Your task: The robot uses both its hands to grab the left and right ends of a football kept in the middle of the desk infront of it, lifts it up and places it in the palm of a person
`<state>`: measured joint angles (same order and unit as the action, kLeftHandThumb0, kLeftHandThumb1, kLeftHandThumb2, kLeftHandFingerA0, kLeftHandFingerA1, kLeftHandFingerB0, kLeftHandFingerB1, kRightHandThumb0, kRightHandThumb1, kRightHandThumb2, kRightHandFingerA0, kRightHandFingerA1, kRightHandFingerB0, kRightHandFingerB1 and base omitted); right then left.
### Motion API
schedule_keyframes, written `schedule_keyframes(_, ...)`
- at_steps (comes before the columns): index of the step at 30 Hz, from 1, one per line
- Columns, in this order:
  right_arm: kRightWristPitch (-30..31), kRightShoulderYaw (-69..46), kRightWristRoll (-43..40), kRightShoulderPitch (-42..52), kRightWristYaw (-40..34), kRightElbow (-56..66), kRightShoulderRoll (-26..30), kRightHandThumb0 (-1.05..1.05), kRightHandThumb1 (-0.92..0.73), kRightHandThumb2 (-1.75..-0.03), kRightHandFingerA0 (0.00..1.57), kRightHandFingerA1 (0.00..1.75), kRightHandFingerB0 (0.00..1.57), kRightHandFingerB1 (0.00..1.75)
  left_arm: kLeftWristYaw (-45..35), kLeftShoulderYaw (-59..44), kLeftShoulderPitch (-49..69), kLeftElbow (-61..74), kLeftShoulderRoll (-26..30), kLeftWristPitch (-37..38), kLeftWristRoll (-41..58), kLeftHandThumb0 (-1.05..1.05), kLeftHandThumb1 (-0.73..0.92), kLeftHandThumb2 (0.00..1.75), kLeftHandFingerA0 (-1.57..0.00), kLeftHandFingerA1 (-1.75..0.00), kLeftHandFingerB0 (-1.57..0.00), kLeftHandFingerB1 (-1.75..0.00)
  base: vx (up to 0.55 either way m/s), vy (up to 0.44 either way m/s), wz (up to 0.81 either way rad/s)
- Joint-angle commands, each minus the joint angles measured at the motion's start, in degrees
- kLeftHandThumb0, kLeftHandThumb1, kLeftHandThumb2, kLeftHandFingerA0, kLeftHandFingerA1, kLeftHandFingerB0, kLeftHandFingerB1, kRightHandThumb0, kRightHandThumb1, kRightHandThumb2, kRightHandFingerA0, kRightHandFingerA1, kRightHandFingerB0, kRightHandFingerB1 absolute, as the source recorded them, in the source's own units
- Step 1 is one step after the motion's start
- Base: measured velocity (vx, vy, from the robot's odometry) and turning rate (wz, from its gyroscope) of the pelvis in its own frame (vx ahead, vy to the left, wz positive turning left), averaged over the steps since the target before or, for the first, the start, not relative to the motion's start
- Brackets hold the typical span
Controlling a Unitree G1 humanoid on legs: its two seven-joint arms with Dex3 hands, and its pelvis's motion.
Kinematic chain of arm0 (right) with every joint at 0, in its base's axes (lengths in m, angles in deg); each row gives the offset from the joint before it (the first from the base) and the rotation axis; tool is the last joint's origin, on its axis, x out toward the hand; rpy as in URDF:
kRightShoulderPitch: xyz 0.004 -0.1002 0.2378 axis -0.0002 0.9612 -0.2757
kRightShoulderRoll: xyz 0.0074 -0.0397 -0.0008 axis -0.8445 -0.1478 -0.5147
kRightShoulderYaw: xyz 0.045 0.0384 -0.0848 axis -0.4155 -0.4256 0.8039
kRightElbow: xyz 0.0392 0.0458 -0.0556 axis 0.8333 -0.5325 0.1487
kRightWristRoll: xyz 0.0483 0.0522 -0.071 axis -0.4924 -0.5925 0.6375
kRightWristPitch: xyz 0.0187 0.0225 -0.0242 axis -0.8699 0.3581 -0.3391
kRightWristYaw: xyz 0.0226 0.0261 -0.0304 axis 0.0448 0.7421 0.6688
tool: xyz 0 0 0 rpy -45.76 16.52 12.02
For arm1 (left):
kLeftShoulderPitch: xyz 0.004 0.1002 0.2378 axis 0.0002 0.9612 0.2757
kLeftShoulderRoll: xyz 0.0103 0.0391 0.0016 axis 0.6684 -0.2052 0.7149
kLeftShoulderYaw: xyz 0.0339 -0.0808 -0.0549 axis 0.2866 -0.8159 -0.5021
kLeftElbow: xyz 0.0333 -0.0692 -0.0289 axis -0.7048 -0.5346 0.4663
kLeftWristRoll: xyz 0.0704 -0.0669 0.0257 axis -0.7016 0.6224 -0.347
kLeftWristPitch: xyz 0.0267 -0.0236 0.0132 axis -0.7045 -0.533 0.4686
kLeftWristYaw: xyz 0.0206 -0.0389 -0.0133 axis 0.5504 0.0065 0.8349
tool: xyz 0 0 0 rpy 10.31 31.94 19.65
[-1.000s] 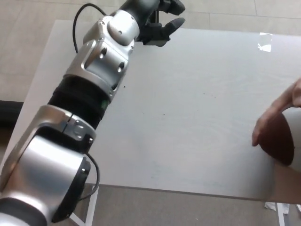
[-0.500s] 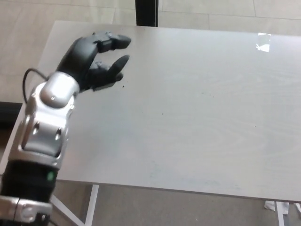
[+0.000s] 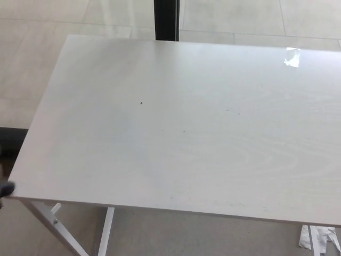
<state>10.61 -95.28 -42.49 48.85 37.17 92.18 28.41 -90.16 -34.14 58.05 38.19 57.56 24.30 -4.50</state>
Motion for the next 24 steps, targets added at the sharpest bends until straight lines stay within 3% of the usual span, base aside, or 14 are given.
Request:
schedule_keyframes(1,-18.71,-30.55,-15.34,17.94,11.85,-11.34,5.04,-0.77,-0.86,-0.67,0.81,0.47,0.59,0.40,-9.04,-38.23,23.64,12.30,0.67,25.11,31.16,-0.64,0.85,0.65,-0.70,-0.57,-0.39,-0.41,0.00,0.000,0.00)
schedule_keyframes(5,-21.76,-29.96,-9.39,14.91,7.10,-32.41,11.50,-0.78,-0.76,-0.64,0.89,0.50,0.72,0.42,-7.93,-42.21,21.41,3.22,3.79,28.06,31.64,-0.67,0.85,0.66,-0.76,-0.54,-0.42,-0.38,0.00,0.000,0.00)
schedule_keyframes(6,-20.94,-29.80,-9.04,14.49,6.27,-35.94,12.93,-0.76,-0.75,-0.64,0.87,0.50,0.70,0.41,-7.70,-42.73,20.73,0.41,4.49,28.92,31.42,-0.68,0.68,1.04,-0.69,-0.66,-0.37,-0.53,0.00,0.000,0.00)
schedule_keyframes(7,-20.07,-29.55,-9.01,14.06,6.32,-39.33,14.47,-0.76,-0.75,-0.64,0.85,0.51,0.66,0.40,-7.20,-42.92,19.94,-3.16,5.26,30.46,30.50,-0.69,0.69,1.05,-0.69,-0.65,-0.36,-0.52,0.00,0.000,0.00)
schedule_keyframes(8,-20.03,-29.33,-8.82,13.78,6.56,-41.19,15.26,-0.76,-0.75,-0.64,0.85,0.51,0.66,0.40,-6.79,-42.97,19.59,-4.97,5.72,31.08,29.73,-0.69,0.69,1.05,-0.69,-0.65,-0.36,-0.52,0.00,0.000,0.00)
schedule_keyframes(9,-20.10,-28.24,-7.26,12.97,5.33,-43.10,16.20,-0.79,-0.76,-0.64,0.82,0.54,0.60,0.39,-5.73,-42.73,19.29,-7.24,6.36,31.08,28.19,-0.71,0.86,0.67,-0.76,-0.51,-0.43,-0.37,0.00,0.000,0.00)
schedule_keyframes(10,-18.80,-26.97,-6.08,12.47,4.57,-43.86,16.92,-0.78,-0.77,-0.64,0.73,0.51,0.53,0.38,-5.13,-42.20,18.70,-9.87,7.18,31.31,26.96,-0.68,0.68,1.04,-0.66,-0.65,-0.36,-0.52,0.00,0.000,0.00)
schedule_keyframes(13,-16.85,-23.86,-3.63,9.69,3.43,-46.41,19.72,-0.79,-0.78,-0.64,0.58,0.49,0.28,0.33,-2.17,-38.91,17.16,-16.86,9.85,28.96,21.49,-0.72,0.67,1.03,-0.62,-0.63,-0.35,-0.51,0.00,0.000,0.00)
schedule_keyframes(15,-8.93,-23.93,-6.20,3.94,-2.17,-45.66,21.96,-0.69,-0.80,-0.64,0.49,0.48,0.19,0.30,0.19,-35.05,16.15,-18.40,12.01,20.73,16.96,-0.69,0.85,0.66,-0.64,-0.54,-0.34,-0.36,0.00,0.000,0.00)
schedule_keyframes(16,-6.83,-24.31,-7.67,1.50,-4.21,-45.53,22.31,-0.70,-0.66,-0.96,0.47,0.72,0.07,0.42,0.73,-33.28,15.65,-20.03,13.11,19.58,14.97,-0.69,0.89,0.67,-0.61,-0.52,-0.27,-0.34,0.00,0.000,0.00)
schedule_keyframes(19,-2.81,-24.79,-8.26,-3.78,-10.76,-48.24,23.83,-0.54,-0.62,-1.06,0.55,0.86,0.02,0.45,1.37,-27.45,14.21,-28.86,16.17,15.90,10.16,-0.70,0.88,0.66,-0.53,-0.51,-0.28,-0.33,0.00,0.000,0.00)
schedule_keyframes(20,-3.31,-24.58,-7.64,-4.31,-11.35,-49.29,23.42,-0.62,-0.84,-0.65,0.43,0.96,0.23,0.37,1.68,-25.62,13.17,-35.36,17.31,17.12,8.98,-0.73,0.87,0.66,-0.54,-0.47,-0.29,-0.32,0.00,0.000,0.00)
schedule_keyframes(21,-4.33,-24.09,-6.75,-4.46,-11.34,-51.14,23.21,-0.64,-0.80,-0.65,0.46,1.35,0.30,0.39,2.14,-24.07,12.50,-40.23,18.04,17.77,7.85,-0.76,0.87,0.66,-0.52,-0.47,-0.27,-0.34,0.00,0.000,0.00)
schedule_keyframes(24,-6.34,-18.65,-3.21,0.92,0.29,-56.32,20.59,-0.71,-0.79,-0.64,0.31,0.85,0.21,0.29,-2.68,-19.19,14.01,-48.73,17.69,12.79,6.85,-0.77,0.84,0.65,-0.43,-0.49,-0.29,-0.40,0.00,0.000,0.00)
